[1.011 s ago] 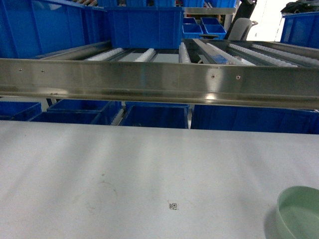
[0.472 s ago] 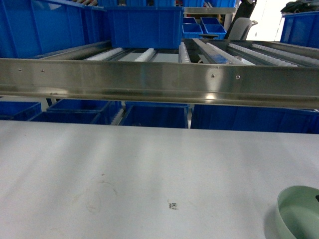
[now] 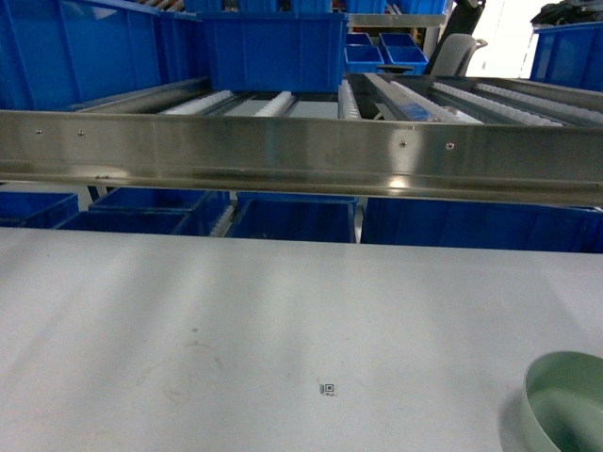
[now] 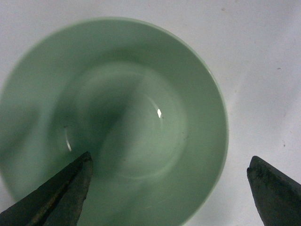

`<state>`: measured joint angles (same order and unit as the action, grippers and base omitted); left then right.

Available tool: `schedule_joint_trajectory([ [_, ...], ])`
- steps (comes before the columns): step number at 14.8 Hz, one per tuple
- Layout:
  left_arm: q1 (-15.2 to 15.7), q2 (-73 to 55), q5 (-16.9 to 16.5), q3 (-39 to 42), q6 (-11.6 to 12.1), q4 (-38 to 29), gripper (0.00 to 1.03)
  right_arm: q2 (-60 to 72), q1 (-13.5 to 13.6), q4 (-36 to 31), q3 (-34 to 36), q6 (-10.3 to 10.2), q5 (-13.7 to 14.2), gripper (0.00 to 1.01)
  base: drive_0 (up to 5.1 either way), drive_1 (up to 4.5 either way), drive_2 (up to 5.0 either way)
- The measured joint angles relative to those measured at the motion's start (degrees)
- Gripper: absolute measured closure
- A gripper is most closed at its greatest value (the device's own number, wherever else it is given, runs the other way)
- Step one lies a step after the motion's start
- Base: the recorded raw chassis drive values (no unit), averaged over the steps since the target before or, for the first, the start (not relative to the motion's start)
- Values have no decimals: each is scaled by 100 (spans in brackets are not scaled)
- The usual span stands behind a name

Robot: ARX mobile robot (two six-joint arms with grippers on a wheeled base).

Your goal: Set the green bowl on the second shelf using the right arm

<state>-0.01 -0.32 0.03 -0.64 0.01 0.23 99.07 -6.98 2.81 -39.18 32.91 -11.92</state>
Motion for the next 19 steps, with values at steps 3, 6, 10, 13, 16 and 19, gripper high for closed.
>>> schedule_joint_trajectory([
  [3, 0, 0, 0, 0, 0, 0, 5, 243, -177, 125, -284, 166, 17, 3, 0, 0, 0],
  [6, 0, 0, 0, 0, 2, 2, 5, 398, -284, 195, -501, 212, 7, 3, 0, 0, 0],
  [10, 0, 0, 0, 0, 0, 2, 5, 505, -278, 70, -496, 229, 35, 12, 0, 0, 0],
  [13, 0, 0, 0, 0, 2, 0, 5, 551, -236, -15, -369, 227, 85, 47, 0, 0, 0],
  [16, 0, 0, 0, 0, 0, 0, 5, 584, -122, -142, -280, 192, 94, 94, 0, 0, 0],
  [19, 0, 0, 0, 0, 2, 0, 5, 529, -79, -328, -162, 63, 31, 99, 0, 0, 0],
])
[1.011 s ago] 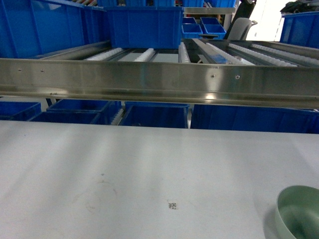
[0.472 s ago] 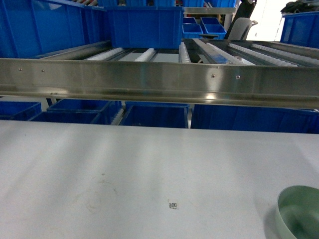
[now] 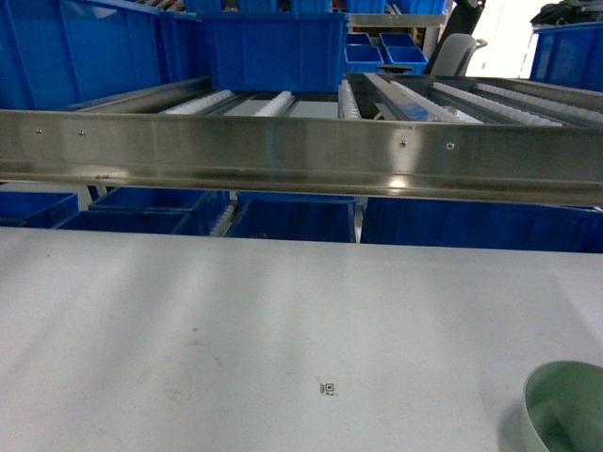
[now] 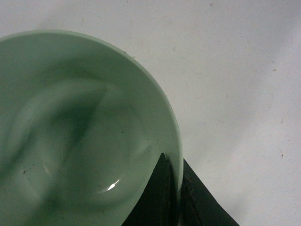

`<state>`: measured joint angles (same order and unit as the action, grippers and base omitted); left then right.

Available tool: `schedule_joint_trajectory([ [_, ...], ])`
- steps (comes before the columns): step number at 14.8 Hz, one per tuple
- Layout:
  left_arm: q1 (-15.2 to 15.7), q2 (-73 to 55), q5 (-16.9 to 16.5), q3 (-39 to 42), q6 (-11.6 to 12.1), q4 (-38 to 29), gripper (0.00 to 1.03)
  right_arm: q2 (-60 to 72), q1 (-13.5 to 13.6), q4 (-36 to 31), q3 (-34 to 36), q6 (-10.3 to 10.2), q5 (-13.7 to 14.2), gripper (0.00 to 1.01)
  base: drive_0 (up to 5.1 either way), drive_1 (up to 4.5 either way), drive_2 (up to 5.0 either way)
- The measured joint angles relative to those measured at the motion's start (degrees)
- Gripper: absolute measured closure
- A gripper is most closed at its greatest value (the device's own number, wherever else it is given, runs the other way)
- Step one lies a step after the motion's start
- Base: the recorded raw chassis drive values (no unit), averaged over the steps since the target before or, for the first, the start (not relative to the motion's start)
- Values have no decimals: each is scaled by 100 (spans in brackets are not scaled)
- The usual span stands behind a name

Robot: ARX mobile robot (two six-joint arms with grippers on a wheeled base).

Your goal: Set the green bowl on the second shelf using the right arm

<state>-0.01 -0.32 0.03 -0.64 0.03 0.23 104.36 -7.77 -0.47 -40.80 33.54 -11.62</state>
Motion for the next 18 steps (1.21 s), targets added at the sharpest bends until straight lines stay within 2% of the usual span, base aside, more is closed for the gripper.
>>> schedule_joint_trajectory([
  [9, 0, 0, 0, 0, -2, 0, 5, -507, 107, -428, 238, -409, -105, 99, 0, 0, 0],
  [11, 0, 0, 0, 0, 0, 0, 5, -793, 146, -476, 238, -601, -192, 99, 0, 0, 0],
  [15, 0, 0, 2, 0, -2, 0, 5, -1794, 229, -579, 267, -1113, -417, 99, 0, 0, 0],
  [16, 0, 0, 0, 0, -2, 0, 5, -2236, 251, -555, 345, -1322, -501, 99, 0, 0, 0],
  [17, 0, 0, 0, 0, -2, 0, 5, -3491, 227, -409, 643, -1862, -693, 99, 0, 0, 0],
  [18, 0, 0, 0, 0, -2, 0, 5, -3921, 160, -337, 752, -2000, -752, 99, 0, 0, 0],
])
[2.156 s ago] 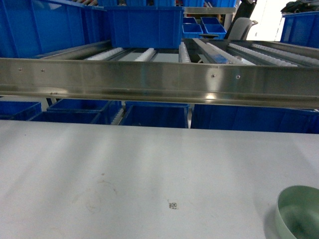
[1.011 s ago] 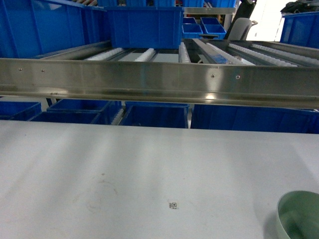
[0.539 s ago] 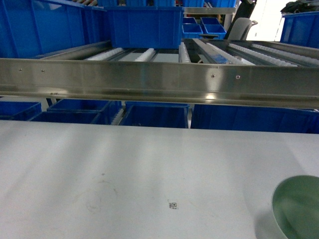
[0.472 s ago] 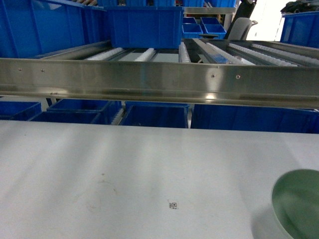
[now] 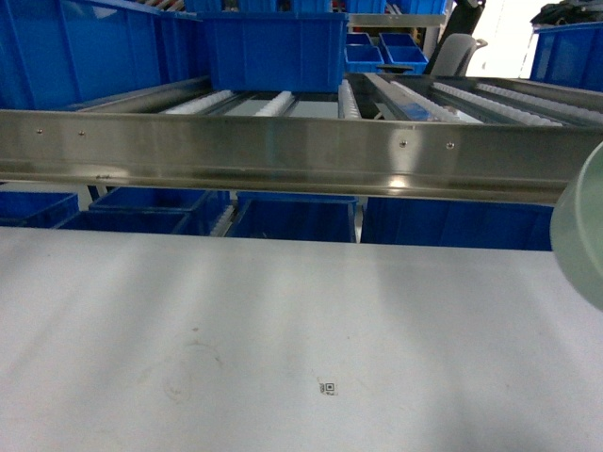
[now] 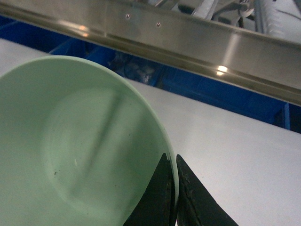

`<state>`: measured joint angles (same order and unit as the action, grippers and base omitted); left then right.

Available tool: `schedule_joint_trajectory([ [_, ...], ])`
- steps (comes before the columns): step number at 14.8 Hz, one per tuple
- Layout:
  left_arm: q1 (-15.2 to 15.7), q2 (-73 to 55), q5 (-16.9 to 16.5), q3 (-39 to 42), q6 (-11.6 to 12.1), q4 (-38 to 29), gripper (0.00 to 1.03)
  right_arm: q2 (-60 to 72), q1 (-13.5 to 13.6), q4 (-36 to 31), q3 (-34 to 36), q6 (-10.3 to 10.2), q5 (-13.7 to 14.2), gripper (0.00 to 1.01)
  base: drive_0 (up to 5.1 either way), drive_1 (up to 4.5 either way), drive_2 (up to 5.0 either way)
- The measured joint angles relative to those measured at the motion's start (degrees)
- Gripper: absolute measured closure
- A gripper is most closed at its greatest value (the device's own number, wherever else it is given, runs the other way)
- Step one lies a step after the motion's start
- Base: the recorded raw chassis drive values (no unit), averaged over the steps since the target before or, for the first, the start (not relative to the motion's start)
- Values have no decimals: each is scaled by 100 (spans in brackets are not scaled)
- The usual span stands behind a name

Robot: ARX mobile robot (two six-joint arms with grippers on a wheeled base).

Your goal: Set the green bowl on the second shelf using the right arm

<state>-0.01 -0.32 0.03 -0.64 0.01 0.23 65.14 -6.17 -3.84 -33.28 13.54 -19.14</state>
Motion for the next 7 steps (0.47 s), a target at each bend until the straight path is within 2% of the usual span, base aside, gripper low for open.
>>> schedule_joint_trajectory([
  [2, 0, 0, 0, 0, 0, 0, 5, -994, -149, 175, 192, -236, 63, 99, 0, 0, 0],
  [4, 0, 0, 0, 0, 2, 0, 5, -1963, -166, 442, 352, -501, 57, 99, 0, 0, 0],
  [6, 0, 0, 2, 0, 2, 0, 5, -2704, -11, 789, 640, -767, 118, 99, 0, 0, 0],
  [7, 0, 0, 0, 0, 2, 0, 5, -3042, 177, 896, 811, -909, 223, 99, 0, 0, 0],
])
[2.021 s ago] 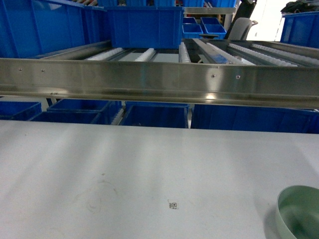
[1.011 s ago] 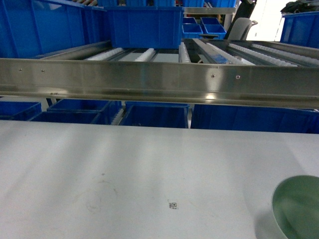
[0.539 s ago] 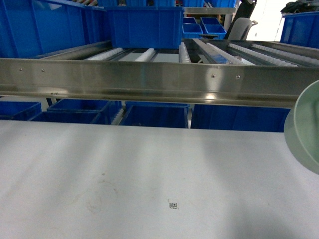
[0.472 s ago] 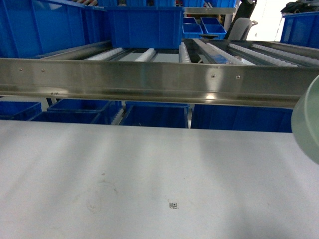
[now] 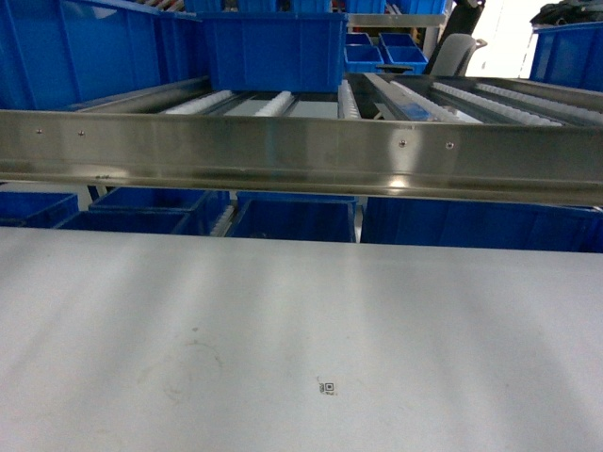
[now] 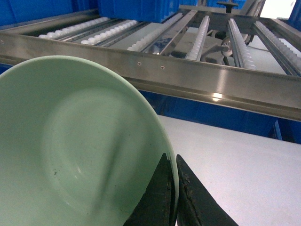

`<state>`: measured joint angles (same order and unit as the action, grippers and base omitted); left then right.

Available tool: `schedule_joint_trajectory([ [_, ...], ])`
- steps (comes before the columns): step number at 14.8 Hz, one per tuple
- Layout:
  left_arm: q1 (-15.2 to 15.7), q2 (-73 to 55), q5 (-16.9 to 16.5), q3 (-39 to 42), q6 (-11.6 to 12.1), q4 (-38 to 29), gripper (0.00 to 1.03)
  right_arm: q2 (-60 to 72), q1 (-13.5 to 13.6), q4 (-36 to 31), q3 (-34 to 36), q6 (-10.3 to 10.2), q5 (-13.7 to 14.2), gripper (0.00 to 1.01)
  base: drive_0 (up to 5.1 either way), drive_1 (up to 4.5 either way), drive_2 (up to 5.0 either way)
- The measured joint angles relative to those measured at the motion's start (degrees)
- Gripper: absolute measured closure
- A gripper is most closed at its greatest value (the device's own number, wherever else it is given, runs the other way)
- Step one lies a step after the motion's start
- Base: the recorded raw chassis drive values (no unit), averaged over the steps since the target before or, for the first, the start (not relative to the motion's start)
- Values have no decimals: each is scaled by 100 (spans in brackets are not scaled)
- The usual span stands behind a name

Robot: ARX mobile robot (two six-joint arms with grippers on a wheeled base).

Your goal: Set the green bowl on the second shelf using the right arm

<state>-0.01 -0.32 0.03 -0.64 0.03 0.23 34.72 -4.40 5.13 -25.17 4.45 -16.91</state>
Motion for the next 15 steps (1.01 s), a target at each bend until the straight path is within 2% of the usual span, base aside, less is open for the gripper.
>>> schedule_joint_trajectory([
  [2, 0, 0, 0, 0, -2, 0, 5, -699, 466, -13, 365, -293, 468, 99, 0, 0, 0],
  [4, 0, 0, 0, 0, 0, 0, 5, -1045, 636, -37, 597, -481, 879, 99, 0, 0, 0],
  [7, 0, 0, 4, 0, -2, -2, 5, -1300, 815, -61, 796, -619, 1161, 99, 0, 0, 0],
  [10, 0, 0, 0, 0, 0, 0, 5, -1309, 813, -70, 802, -629, 1204, 99, 0, 0, 0],
  [15, 0, 0, -4, 0, 0, 2, 5, -1307, 815, -59, 809, -638, 1233, 99, -496, 250, 250],
])
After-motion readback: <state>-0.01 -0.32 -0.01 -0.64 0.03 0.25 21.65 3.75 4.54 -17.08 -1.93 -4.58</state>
